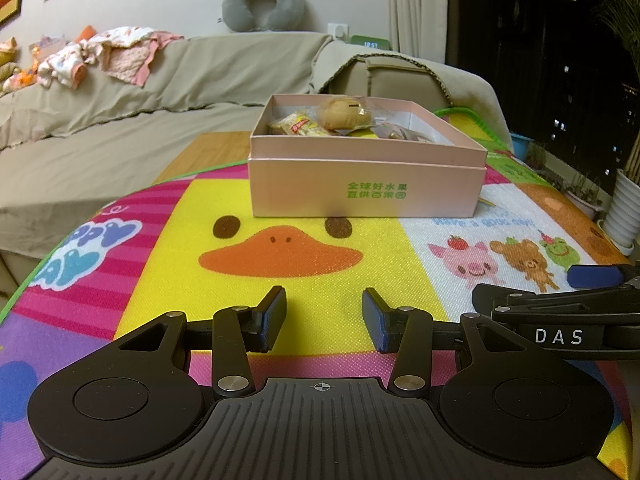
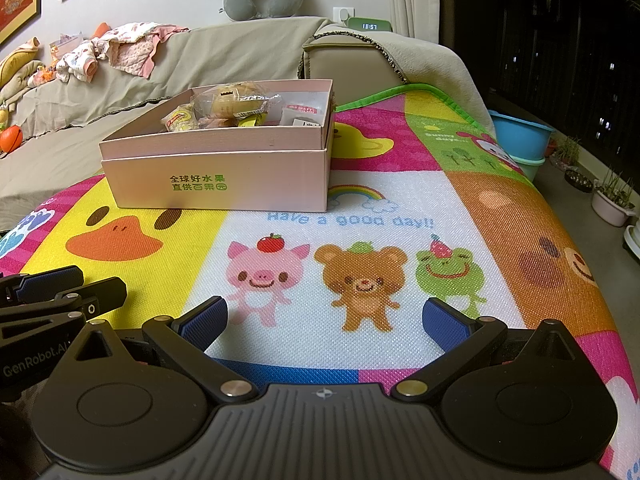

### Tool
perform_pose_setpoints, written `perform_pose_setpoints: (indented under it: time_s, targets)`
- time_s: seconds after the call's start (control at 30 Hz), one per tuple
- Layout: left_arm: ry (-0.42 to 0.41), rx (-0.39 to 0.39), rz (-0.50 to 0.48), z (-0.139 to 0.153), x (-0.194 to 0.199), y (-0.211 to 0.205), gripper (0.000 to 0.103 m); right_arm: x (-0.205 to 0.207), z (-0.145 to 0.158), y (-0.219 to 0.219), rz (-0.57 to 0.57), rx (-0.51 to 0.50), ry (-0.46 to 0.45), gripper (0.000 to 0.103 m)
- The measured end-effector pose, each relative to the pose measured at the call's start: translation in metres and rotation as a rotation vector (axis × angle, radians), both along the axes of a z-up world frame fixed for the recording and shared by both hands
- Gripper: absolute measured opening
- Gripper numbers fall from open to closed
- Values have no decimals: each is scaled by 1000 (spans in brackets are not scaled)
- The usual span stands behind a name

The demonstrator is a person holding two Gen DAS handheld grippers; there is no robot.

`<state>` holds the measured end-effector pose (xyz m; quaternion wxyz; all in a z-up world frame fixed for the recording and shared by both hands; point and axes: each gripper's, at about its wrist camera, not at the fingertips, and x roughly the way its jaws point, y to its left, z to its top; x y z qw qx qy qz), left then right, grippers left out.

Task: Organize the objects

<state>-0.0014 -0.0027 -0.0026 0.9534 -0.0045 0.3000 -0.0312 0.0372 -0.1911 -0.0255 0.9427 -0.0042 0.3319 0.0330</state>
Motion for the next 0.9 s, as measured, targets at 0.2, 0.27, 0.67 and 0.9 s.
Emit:
perform_pose_setpoints:
  time_s: [0.2, 0.27, 0.67, 0.9]
  targets:
    - [1, 0, 0, 0, 0, 0, 48, 0, 0, 0, 0, 0, 0, 103]
    - [2, 0, -1, 0, 0, 0, 48, 0, 0, 0, 0, 0, 0, 103]
    - [2, 3, -1, 0, 0, -1, 48, 0, 0, 0, 0, 0, 0, 103]
    - [2, 23, -1, 0, 0, -2, 48, 0, 0, 0, 0, 0, 0, 103]
